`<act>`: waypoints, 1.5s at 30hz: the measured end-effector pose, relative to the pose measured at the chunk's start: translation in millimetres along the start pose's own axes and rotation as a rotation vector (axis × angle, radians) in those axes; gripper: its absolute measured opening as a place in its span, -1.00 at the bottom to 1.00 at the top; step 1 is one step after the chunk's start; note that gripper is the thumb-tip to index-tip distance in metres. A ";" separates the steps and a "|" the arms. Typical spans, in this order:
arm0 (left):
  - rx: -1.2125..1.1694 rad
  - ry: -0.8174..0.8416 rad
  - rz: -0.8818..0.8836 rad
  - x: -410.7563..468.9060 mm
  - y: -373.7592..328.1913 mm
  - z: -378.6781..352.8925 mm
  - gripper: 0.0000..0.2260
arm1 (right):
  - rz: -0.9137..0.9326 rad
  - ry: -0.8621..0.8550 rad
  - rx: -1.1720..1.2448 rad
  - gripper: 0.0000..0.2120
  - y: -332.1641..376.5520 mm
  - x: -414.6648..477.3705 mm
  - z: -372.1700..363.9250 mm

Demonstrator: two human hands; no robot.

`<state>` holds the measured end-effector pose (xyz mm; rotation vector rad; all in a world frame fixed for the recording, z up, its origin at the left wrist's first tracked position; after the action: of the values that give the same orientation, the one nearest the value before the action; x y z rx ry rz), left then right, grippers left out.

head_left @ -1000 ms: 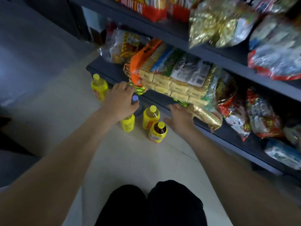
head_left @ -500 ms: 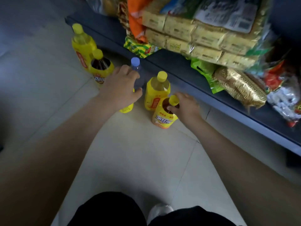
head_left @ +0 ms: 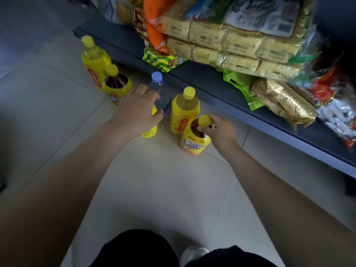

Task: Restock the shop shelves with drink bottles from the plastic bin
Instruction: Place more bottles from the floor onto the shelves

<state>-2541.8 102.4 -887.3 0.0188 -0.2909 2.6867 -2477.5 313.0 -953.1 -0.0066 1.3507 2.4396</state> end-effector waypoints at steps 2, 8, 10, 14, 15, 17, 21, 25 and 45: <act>0.010 0.009 0.004 0.2 1.1 3.8 -0.62 | -0.003 -0.015 0.038 -0.82 0.6 -2.4 -0.7; 0.018 0.033 -0.002 0.4 -3.3 20.5 -0.61 | -0.009 -0.059 0.239 -0.83 18.7 -13.8 10.2; 0.003 0.050 0.009 -1.6 -7.7 34.7 -0.61 | -0.005 -0.080 0.302 -0.80 36.0 -18.7 19.6; -0.023 0.096 0.015 -3.8 -24.4 87.1 -0.59 | 0.015 -0.106 0.397 -0.74 92.0 -31.2 57.7; -0.026 0.095 0.011 -4.1 -29.9 105.6 -0.58 | 0.023 -0.105 0.403 -0.71 109.4 -35.2 71.0; -0.021 0.076 -0.004 -2.6 -41.6 147.3 -0.56 | 0.033 -0.097 0.413 -0.64 147.9 -44.5 99.7; -0.002 0.081 -0.027 2.8 -65.6 245.2 -0.57 | 0.036 -0.123 0.435 -0.61 232.6 -69.5 158.8; 0.021 0.072 -0.055 7.0 -89.5 356.6 -0.58 | 0.040 -0.169 0.453 -0.65 321.7 -99.5 224.1; 0.012 -0.118 -0.237 -50.6 -208.2 783.5 -0.59 | 0.312 -0.404 0.557 -0.91 688.9 -278.5 478.0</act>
<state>-2433.2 102.9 -82.3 0.2030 -0.2893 2.4555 -2347.9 289.2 -79.4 0.8386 1.8727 2.0319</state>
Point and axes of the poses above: each hand's wrist, its own x-axis towards the middle knuckle, its own z-axis out of the back of the hand, y = z × x, the point moved 2 cm from there along x, towards the middle knuckle, and after that the axes turned 4 degrees about x, right-handed, at the moved point
